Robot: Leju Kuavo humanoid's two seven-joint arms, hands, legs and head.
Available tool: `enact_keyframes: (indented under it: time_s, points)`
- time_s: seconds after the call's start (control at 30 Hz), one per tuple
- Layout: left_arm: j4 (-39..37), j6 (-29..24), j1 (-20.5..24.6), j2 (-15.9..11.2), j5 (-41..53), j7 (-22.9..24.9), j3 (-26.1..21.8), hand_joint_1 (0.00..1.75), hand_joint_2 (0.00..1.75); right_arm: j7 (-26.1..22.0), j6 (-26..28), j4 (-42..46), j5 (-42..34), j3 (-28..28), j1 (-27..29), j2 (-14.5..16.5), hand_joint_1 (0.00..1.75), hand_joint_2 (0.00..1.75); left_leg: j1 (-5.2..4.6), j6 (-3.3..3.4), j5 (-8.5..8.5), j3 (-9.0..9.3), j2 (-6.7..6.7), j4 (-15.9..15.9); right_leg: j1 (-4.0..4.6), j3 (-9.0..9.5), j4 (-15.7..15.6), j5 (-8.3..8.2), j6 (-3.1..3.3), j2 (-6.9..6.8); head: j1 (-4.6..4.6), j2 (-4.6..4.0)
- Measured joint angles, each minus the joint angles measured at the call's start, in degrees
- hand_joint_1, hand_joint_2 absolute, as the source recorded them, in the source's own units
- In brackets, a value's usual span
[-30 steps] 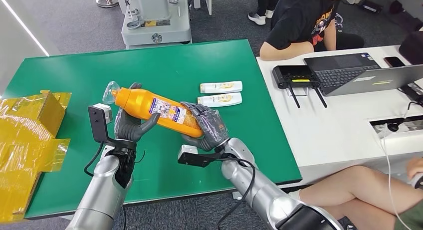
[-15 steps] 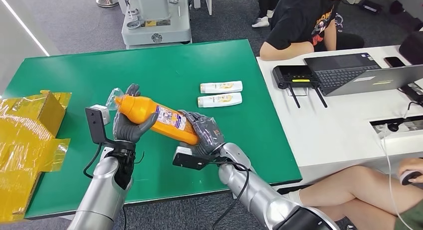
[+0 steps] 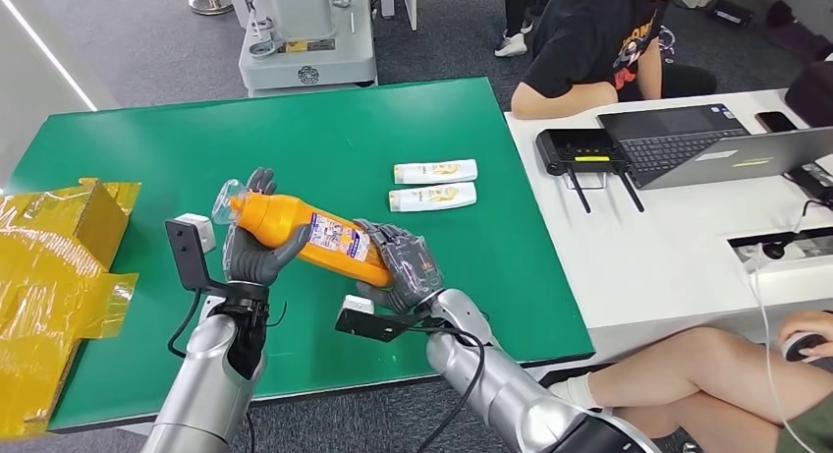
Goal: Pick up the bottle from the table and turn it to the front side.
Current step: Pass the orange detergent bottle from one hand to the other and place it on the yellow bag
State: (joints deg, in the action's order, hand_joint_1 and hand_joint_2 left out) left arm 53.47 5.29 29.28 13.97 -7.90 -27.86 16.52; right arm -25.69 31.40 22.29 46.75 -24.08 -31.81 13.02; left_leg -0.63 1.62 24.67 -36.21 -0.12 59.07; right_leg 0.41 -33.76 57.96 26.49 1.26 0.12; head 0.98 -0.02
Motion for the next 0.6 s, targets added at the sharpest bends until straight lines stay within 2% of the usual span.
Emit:
enact_keyframes:
  time_s: [0.03, 0.1, 0.6]
  points:
    - [0.16, 0.02, -0.03, 0.08, 0.07, 0.16, 0.00, 1.62, 1.75, 0.06, 0.05, 0.00, 0.01, 0.11, 0.02, 0.04, 1.75, 1.75, 0.00, 0.00, 0.00, 0.00, 0.00, 0.00, 0.00, 0.00, 0.00, 0.00, 0.00, 0.00, 0.00, 0.00]
    - [0.37, 0.12, -0.09, 0.23, 0.19, 0.41, 0.00, 1.75, 1.75, 0.20, 0.21, 0.00, 0.02, 0.38, 0.03, 0.09, 1.75, 1.75, 0.00, 0.00, 0.00, 0.00, -0.02, 0.00, 0.00, 0.00, 0.00, 0.00, 0.00, -0.01, 0.01, 0.00]
    - [0.43, 0.45, -0.09, 0.74, 0.72, 1.32, -0.98, 1.75, 1.75, 0.64, 1.08, 0.02, 1.09, 1.83, 0.21, 0.18, 1.75, 1.75, 0.00, 0.00, 0.00, -0.01, 0.00, 0.00, 0.00, -0.01, 0.00, 0.00, 0.00, 0.00, 0.00, 0.00]
